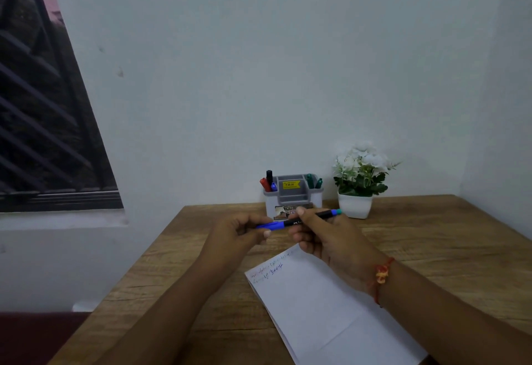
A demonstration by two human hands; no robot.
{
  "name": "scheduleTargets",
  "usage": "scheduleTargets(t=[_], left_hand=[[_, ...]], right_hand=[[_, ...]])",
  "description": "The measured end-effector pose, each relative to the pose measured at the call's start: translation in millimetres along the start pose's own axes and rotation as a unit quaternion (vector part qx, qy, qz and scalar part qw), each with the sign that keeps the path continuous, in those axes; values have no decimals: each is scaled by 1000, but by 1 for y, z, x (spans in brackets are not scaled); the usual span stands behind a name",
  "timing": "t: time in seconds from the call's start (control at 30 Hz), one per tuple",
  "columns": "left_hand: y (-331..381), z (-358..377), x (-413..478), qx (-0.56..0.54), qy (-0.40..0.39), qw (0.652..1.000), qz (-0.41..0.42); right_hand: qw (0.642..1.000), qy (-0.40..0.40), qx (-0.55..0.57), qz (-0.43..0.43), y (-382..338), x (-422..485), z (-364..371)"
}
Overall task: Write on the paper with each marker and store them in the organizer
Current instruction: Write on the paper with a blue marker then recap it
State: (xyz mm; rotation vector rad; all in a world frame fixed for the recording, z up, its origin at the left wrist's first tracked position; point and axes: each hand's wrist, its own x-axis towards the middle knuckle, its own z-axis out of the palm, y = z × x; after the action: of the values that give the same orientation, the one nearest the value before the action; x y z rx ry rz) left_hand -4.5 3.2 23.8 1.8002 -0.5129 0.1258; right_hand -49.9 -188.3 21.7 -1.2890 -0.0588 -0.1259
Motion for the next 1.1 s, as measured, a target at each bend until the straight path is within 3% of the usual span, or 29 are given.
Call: scheduleTargets(t=[0.2, 0.27, 0.33, 0.37, 0.43, 0.5, 0.57, 0.8, 1.1], left_hand=[[1, 1, 3, -44, 67, 997, -7], [2, -1, 3, -56, 99, 994, 5], [2, -3, 4, -55, 130, 990, 16], [3, -4, 4, -60, 145, 987, 20], [5, -4, 2, -73, 167, 983, 33], [8, -4, 1, -81, 185, 978, 47], [11, -4, 2, -77, 207, 973, 61], [39, -9, 36, 15, 271, 954, 129], [50, 23, 113, 97, 239, 954, 151]], right_hand=[[997, 55, 53, 15, -1, 4, 0], [995, 102, 15, -1, 1, 9, -6], [984, 139, -106, -44, 4, 11, -13], [962, 146, -214, -81, 7, 12, -17], [885, 121, -419, -160, 10, 11, -21], [821, 78, -525, -213, 11, 9, -19], [781, 42, -576, -238, 12, 7, -15], [732, -2, -634, -248, 9, 1, -13], [705, -22, -663, -252, 10, 1, -13]])
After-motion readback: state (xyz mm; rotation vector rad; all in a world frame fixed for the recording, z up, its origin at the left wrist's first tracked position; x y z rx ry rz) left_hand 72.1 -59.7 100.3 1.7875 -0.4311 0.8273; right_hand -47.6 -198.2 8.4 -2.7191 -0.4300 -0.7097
